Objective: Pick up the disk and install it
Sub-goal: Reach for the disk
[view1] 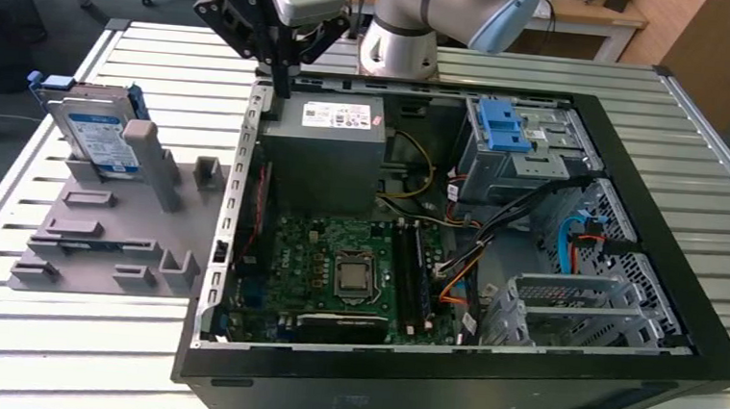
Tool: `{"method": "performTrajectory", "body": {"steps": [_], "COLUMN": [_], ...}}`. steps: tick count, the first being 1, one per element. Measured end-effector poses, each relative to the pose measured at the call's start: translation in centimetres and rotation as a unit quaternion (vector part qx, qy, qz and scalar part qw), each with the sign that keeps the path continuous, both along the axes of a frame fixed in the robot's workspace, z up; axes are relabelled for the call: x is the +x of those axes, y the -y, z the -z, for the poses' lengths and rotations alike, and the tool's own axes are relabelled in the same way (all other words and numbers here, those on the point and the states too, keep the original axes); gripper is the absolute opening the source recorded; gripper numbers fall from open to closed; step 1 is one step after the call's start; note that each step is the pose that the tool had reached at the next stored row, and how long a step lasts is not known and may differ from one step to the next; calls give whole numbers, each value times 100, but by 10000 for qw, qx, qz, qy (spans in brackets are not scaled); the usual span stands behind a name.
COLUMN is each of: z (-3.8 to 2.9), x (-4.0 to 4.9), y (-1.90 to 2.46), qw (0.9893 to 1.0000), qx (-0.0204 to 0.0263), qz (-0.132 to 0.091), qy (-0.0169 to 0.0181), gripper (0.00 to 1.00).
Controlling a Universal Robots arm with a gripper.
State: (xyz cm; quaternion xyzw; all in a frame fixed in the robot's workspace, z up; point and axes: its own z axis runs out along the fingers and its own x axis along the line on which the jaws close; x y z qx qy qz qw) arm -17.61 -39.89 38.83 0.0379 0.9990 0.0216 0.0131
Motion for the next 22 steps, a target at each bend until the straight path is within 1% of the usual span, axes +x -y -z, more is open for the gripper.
{"method": "performTrajectory", "body": {"steps": [5,6,17,22], "z": [0,2,2,4], "x": [-14,-36,-60,-91], "y": [0,0,0,-1], "qw": [10000,10000,10000,10000], "qx": [0,0,0,0], "qz": [0,0,0,0], "qy": [0,0,0,0], "gripper": [11,11,11,11]}}
